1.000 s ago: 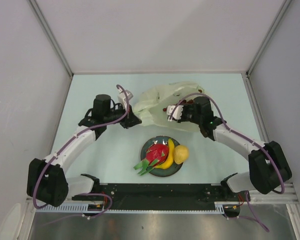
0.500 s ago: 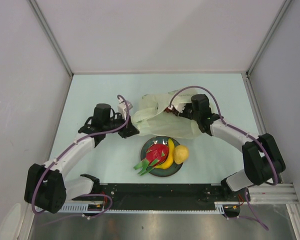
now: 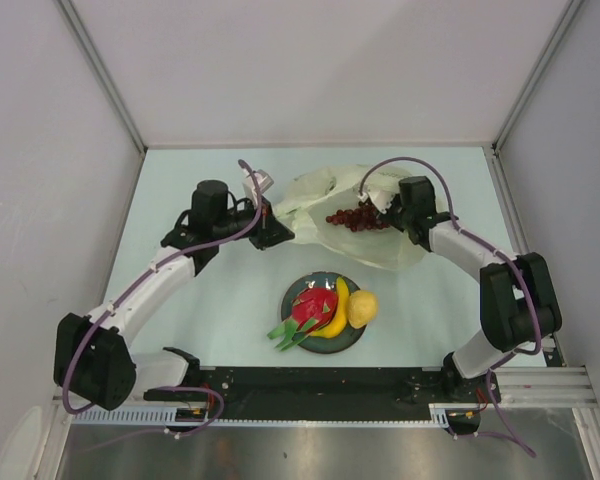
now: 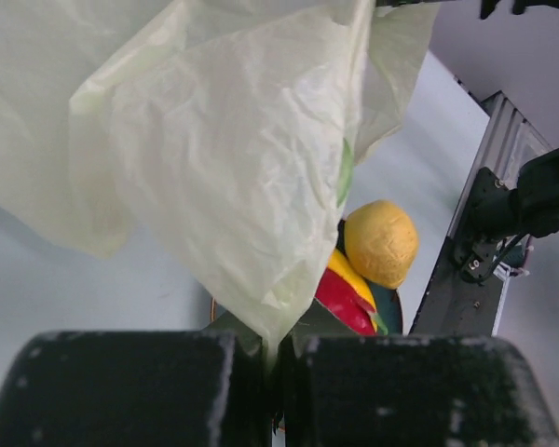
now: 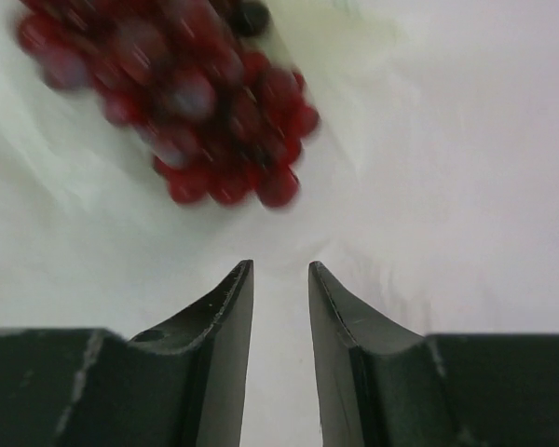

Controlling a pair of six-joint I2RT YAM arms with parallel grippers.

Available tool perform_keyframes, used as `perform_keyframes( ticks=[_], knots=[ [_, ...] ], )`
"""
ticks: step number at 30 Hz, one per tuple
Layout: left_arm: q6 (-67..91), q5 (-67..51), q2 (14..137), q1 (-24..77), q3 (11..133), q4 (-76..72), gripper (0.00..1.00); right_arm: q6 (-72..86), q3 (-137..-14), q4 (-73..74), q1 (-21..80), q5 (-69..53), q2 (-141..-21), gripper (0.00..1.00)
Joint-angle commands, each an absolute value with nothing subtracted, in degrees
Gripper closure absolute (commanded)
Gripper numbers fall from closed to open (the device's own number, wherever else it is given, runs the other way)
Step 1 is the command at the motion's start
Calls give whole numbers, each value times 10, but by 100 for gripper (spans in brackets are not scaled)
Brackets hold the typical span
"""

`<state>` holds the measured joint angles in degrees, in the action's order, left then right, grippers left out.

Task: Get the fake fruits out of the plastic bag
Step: Take out the fake fruit from the plastic bag.

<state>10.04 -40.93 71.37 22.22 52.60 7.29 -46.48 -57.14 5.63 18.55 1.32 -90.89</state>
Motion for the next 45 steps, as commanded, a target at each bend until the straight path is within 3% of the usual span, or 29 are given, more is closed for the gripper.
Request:
perform_keyframes(
  ticks=[1,7,18,31,35,36,39,40,43,45],
  knots=[
    [113,-432,726,247,573,47,100,-487,-590,112,138,20,-887,64],
    [108,-433,751,268,598,53,99,-552,-591,125,137,-27,-895,63],
    [92,-425,770,270,609,66,100,-531,-595,72,140,-46,-949,63],
    [1,-415,828,271,679,204,100,-578,-664,5,119,-43,-1072,59],
    [-33,-406,850,274,712,226,100,-620,-678,26,100,-120,-1092,49],
    [-34,-407,857,273,715,225,100,-627,-680,32,98,-157,-1094,51],
    [-33,-408,864,275,726,219,100,-634,-690,47,92,-191,-1095,74],
    [-32,-409,867,275,727,217,100,-629,-692,50,91,-200,-1091,88],
    [-27,-408,867,275,727,208,100,-615,-693,62,91,-233,-1051,100],
    [-23,-408,867,274,722,198,100,-596,-693,69,99,-240,-1014,100]
  ],
)
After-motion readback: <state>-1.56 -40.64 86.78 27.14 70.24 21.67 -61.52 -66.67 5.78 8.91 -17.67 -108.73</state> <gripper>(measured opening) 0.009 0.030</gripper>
